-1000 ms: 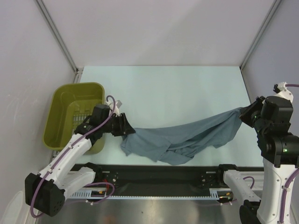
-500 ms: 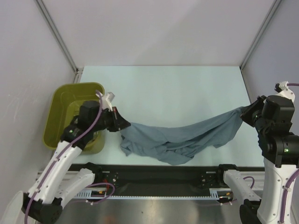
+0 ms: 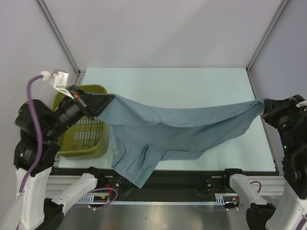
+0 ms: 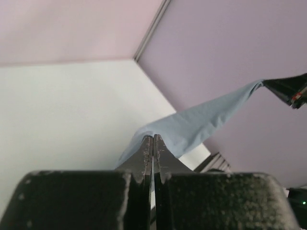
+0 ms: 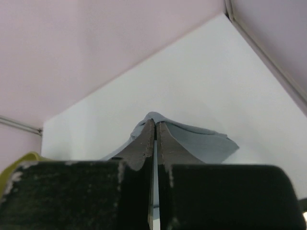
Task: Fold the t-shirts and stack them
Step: Flatten the tshirt out
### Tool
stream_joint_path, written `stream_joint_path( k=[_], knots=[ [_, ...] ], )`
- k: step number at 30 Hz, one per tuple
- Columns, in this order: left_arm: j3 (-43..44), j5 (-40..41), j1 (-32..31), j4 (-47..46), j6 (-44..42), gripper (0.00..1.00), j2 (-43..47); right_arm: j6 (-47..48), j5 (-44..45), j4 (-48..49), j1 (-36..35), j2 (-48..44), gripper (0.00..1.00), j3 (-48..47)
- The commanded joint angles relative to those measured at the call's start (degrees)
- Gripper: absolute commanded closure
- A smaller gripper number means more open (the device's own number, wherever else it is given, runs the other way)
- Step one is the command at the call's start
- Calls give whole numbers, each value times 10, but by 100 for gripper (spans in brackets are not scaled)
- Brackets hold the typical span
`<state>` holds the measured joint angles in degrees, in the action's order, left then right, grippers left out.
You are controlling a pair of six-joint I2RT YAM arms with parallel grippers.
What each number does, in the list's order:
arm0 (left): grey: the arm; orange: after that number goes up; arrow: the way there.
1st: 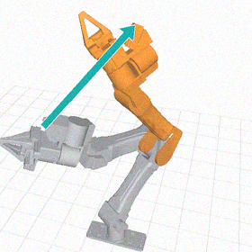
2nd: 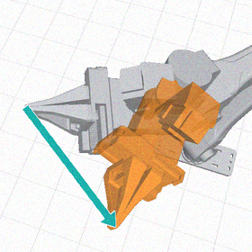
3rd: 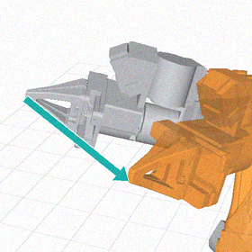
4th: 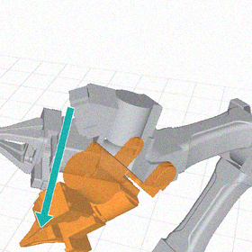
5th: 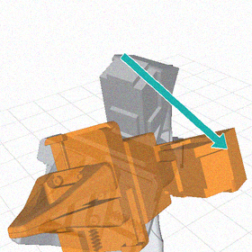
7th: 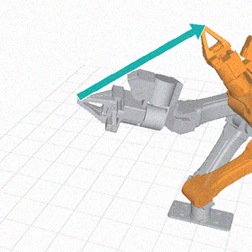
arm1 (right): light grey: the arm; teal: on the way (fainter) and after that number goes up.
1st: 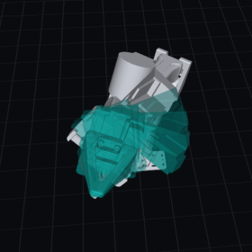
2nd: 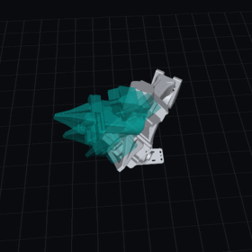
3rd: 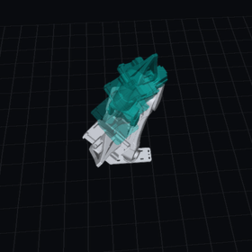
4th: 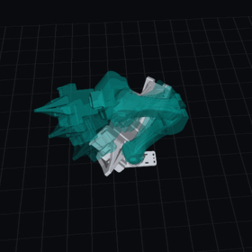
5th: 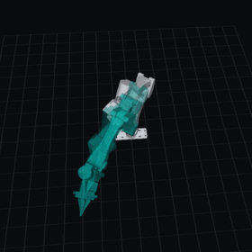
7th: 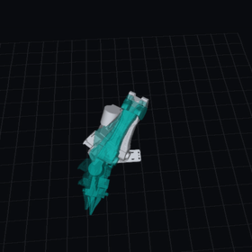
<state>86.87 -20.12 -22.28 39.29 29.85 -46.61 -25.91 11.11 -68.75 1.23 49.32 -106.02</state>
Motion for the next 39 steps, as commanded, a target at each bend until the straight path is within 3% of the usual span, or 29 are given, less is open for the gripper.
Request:
stream_joint_path(
  k=[1, 6, 13, 18, 22, 28, 32, 36, 38, 39],
  knots=[
    [72, 25, -2, -20, -13, 100, 5, 20, 7, 33, 1, -24, 100, -63],
    [141, 39, -2, -16, -34, 100, -23, 34, 27, 48, -5, -28, 100, -89],
    [120, 23, -2, -83, -39, 100, -97, -10, 8, 108, -11, -10, 100, 48],
    [110, -2, -1, -118, -60, 100, -234, -6, -1, 197, -11, 38, 100, 143],
    [179, 8, 18, -120, -87, 100, -361, 3, 10, 298, -4, 110, 100, 208],
    [412, -58, 74, -155, -63, 100, -597, 34, 75, 318, -28, 283, 100, 89],
    [570, -78, 89, -206, -20, 100, -734, -7, 34, 301, 0, 450, 100, 9],
    [583, -82, 96, -265, -1, 100, -815, -20, -7, 299, 32, 587, 100, -93],
    [579, -60, 97, -277, -1, 94, -844, -10, -14, 244, 41, 672, 82, -159],
    [569, -48, 97, -280, -1, 77, -849, -12, -19, 207, 45, 698, 66, -249]
  ],
)
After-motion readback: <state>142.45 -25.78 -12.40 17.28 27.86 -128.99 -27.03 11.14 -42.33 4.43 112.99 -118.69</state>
